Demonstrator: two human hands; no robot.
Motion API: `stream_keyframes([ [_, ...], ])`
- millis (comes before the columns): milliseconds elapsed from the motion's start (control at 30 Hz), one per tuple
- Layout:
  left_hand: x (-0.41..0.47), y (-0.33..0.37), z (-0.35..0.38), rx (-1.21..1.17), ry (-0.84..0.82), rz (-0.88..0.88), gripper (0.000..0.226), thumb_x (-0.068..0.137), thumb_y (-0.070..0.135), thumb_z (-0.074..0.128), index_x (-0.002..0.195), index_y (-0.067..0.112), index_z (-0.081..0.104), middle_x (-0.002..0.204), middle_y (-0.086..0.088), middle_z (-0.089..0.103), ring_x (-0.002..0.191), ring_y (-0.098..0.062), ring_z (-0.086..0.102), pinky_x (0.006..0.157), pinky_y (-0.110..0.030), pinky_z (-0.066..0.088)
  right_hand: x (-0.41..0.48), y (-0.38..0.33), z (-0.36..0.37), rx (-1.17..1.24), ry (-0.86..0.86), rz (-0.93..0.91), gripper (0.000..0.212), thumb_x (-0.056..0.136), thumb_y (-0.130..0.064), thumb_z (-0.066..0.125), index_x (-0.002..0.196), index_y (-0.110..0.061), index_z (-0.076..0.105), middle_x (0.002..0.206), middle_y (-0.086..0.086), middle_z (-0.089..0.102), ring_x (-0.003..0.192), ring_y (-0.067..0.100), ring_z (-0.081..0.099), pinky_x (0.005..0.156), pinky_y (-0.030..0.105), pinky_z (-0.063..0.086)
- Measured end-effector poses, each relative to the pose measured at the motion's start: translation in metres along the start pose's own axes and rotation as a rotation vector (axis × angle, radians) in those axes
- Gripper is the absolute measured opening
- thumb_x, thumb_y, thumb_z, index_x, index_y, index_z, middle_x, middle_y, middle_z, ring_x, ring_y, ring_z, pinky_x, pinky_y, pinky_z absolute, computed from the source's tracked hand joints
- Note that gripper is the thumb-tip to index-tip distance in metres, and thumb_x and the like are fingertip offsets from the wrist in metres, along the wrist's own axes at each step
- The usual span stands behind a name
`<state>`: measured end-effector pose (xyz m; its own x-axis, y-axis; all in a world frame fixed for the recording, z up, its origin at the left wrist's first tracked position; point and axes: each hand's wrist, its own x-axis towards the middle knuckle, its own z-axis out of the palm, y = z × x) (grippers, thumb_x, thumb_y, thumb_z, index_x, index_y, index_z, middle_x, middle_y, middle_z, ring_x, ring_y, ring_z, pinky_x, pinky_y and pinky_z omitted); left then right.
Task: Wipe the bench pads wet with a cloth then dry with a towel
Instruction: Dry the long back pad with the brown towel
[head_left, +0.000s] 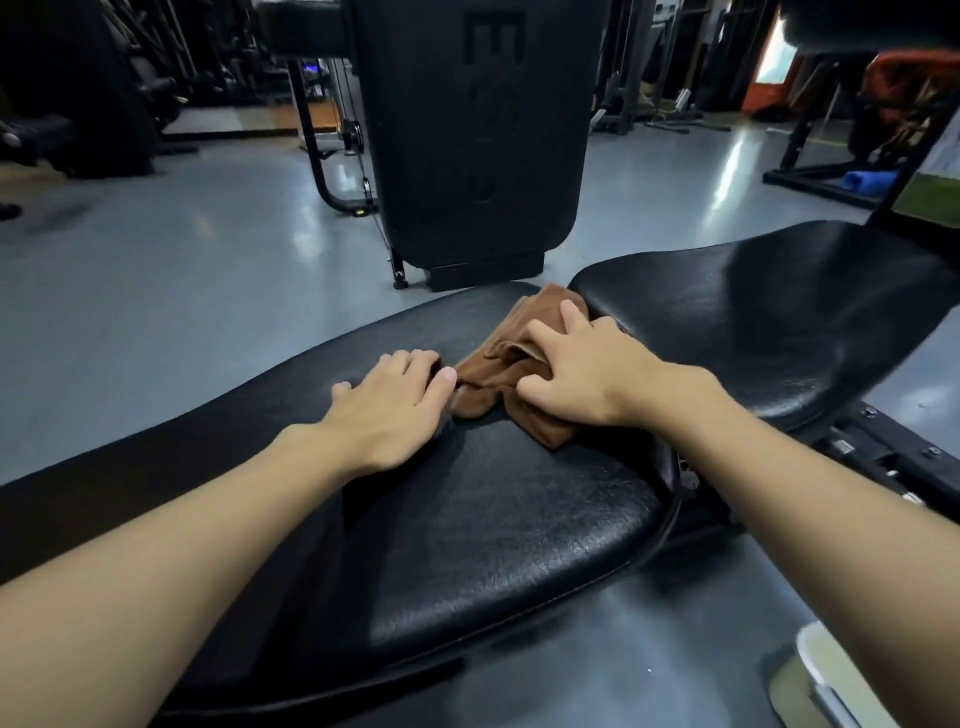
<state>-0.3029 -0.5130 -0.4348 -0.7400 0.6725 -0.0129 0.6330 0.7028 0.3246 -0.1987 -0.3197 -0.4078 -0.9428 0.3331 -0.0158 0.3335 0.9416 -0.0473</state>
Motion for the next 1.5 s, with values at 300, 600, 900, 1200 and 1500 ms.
stream_keyframes([
  [300, 0.030, -0.045, -0.005, 0.075, -0.170, -0.063, 0.042, 0.095, 0.070, 0.013, 0.133, 0.079, -0.003, 0.167, 0.010, -0.008, 0.153, -0.036, -0.008, 0.107, -0.080, 0.006, 0.044, -0.017, 0.002, -0.047, 0.046, 0.028, 0.058, 0.079, -0.065, 0.038, 0.124, -0.029, 0.038, 0.143, 0.019, 0.038, 0.122, 0.046, 0.042, 0.100, 0.055, 0.032],
  [600, 0.037, -0.050, -0.001, 0.053, -0.163, -0.056, 0.075, 0.094, 0.072, 0.022, 0.157, 0.037, 0.001, 0.167, 0.012, -0.011, 0.153, -0.034, -0.009, 0.109, -0.078, 0.007, 0.130, -0.018, 0.003, 0.064, 0.124, 0.045, 0.057, 0.075, -0.066, 0.036, 0.117, -0.029, 0.046, 0.121, 0.008, 0.054, 0.111, 0.038, 0.055, 0.086, 0.045, 0.042],
  [900, 0.053, -0.048, -0.045, 0.067, -0.059, 0.096, 0.047, 0.096, 0.046, 0.027, 0.139, 0.025, 0.032, 0.144, -0.006, 0.040, 0.132, -0.032, 0.040, 0.103, -0.059, 0.034, 0.084, -0.039, 0.024, -0.131, 0.318, 0.336, 0.073, 0.088, -0.070, 0.026, 0.153, -0.035, 0.027, 0.163, 0.012, 0.021, 0.147, 0.039, 0.020, 0.115, 0.060, 0.013],
  [1200, 0.177, 0.018, -0.058, -0.099, -0.282, 0.660, 0.053, 0.105, 0.039, 0.033, 0.155, 0.022, 0.030, 0.163, 0.005, 0.028, 0.152, -0.016, 0.015, 0.123, -0.043, 0.013, 0.075, -0.044, 0.021, 0.194, 0.357, 0.374, 0.079, 0.088, -0.051, 0.038, 0.149, -0.001, 0.037, 0.156, 0.018, 0.037, 0.147, 0.035, 0.028, 0.119, 0.052, 0.021],
  [1500, 0.184, 0.019, -0.013, 0.083, -0.066, 0.636, 0.057, 0.099, 0.052, 0.018, 0.150, 0.034, 0.033, 0.151, 0.013, 0.036, 0.137, -0.016, 0.035, 0.096, -0.042, 0.042, 0.074, -0.041, 0.020, 0.523, 0.532, 0.388, 0.062, 0.086, -0.022, 0.042, 0.143, 0.000, 0.047, 0.155, 0.015, 0.041, 0.149, 0.024, 0.029, 0.122, 0.051, 0.017],
])
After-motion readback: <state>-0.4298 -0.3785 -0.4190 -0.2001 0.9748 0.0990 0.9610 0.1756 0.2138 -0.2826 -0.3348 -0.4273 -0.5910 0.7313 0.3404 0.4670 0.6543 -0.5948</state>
